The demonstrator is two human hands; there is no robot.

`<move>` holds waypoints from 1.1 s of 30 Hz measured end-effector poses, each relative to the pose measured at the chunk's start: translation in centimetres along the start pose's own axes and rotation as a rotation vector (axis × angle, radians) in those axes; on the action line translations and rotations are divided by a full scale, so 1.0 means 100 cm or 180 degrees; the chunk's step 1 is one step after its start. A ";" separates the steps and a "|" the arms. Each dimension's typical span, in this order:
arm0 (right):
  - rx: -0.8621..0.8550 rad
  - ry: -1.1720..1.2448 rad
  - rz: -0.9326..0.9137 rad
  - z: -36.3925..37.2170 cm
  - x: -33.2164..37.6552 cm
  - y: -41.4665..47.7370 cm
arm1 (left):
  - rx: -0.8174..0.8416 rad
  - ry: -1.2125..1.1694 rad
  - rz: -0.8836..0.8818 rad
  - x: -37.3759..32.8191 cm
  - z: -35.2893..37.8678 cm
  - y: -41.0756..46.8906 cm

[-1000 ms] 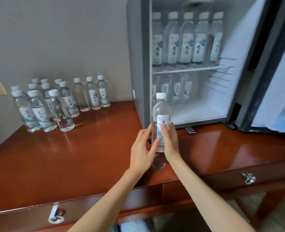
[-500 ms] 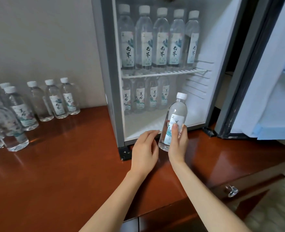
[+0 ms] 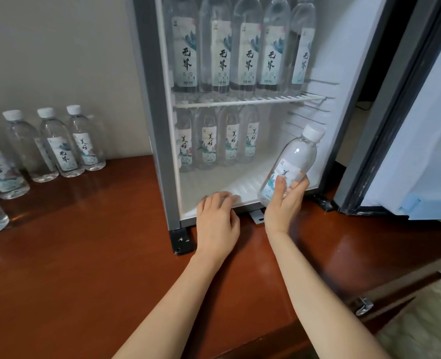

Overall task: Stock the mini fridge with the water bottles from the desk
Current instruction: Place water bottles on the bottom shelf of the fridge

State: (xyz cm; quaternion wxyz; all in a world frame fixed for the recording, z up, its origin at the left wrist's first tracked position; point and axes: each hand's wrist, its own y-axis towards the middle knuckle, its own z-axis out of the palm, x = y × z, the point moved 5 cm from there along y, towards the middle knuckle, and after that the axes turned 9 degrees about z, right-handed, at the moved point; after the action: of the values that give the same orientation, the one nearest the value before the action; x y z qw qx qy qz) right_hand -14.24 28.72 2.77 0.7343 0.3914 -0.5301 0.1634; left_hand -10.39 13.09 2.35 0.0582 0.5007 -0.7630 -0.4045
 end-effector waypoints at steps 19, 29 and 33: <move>0.0369 -0.0333 0.0121 0.013 -0.015 0.009 | 0.0046 -0.0123 -0.0077 0.002 -0.002 -0.003; 0.0566 -0.1667 0.0129 0.023 -0.016 0.071 | 0.0071 -0.0140 -0.0153 0.004 -0.001 -0.003; 0.0517 -0.1741 0.0191 0.029 -0.018 0.096 | 0.0047 -0.0129 -0.0129 0.004 0.000 -0.003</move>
State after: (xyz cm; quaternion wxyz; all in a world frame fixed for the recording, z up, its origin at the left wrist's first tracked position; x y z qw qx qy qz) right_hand -23.09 33.07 5.38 0.5251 0.4626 -0.7050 0.1153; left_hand -10.42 12.70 1.99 0.0308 0.5082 -0.7567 -0.4101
